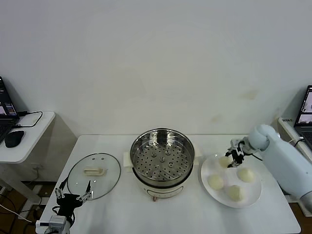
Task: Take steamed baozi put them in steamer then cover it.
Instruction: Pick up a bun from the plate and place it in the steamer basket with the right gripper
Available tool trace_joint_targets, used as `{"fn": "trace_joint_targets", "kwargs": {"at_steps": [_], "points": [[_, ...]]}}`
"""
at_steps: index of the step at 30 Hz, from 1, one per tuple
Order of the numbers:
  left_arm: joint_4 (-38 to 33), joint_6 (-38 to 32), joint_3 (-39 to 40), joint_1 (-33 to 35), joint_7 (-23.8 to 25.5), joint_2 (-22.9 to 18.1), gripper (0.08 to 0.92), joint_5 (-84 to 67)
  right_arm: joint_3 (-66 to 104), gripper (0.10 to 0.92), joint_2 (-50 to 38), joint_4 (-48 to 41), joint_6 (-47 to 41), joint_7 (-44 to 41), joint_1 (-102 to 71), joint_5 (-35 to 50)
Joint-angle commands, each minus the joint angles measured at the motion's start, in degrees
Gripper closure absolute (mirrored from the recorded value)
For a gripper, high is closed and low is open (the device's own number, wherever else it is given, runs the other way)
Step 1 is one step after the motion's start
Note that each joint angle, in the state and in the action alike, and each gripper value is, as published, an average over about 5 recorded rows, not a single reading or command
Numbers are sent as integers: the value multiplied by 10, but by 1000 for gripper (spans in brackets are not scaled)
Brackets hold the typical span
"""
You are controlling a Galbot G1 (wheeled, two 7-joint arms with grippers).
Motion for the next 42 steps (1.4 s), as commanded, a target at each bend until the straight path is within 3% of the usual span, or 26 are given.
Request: {"fn": "trace_joint_targets", "kwargs": {"at_steps": [1, 16, 21, 27, 32, 42], "points": [[-7, 1, 3, 1, 6, -2, 177, 4, -136, 482, -13, 16, -13, -41, 209, 136], [-29, 5, -1, 5, 1, -7, 177, 9, -226, 484, 195, -90, 15, -72, 341, 181], [-39, 12, -2, 8, -3, -11, 177, 15, -230, 482, 272, -176, 164, -93, 350, 207], [-40, 12, -7, 22, -9, -18, 177, 21, -254, 482, 294, -158, 328, -94, 335, 169], [-42, 12, -9, 28, -9, -28, 177, 25, -248, 480, 312, -142, 435, -76, 321, 72], [-42, 10, -9, 30, -7, -34, 177, 28, -247, 474, 340, -128, 524, -43, 291, -68]]}}
